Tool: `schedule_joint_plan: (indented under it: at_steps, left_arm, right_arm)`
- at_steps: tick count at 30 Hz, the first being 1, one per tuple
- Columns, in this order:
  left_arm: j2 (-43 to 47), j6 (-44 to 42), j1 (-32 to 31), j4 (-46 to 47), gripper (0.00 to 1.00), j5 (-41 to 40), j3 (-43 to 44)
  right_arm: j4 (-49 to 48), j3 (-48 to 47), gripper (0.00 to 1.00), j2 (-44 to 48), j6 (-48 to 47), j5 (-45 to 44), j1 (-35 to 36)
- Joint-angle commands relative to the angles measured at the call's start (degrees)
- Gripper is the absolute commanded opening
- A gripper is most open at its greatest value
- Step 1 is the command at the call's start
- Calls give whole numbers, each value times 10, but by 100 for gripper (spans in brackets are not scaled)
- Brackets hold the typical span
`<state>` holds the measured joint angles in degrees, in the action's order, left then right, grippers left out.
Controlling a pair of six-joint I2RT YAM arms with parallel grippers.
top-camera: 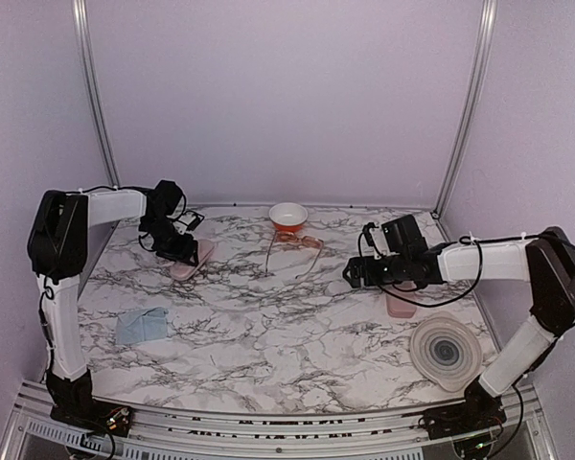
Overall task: Organize the sunglasses
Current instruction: Open the sunglasses case.
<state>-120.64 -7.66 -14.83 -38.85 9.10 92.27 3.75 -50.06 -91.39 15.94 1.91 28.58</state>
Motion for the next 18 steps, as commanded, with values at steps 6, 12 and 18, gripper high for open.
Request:
schedule_joint_plan:
  at_steps: [6,12,18]
  left_arm:
    - [174,133,-79,74,38,106,-115]
    - [289,222,-117,182,36,170,-221]
    - [365,308,-163,272,33,191,-292]
  right_arm:
    - [14,-14,97,99,89,-47,99]
    - [-26,-31,97,126,165,-4,167]
    - [-52,-59,98,135,214,8,216]
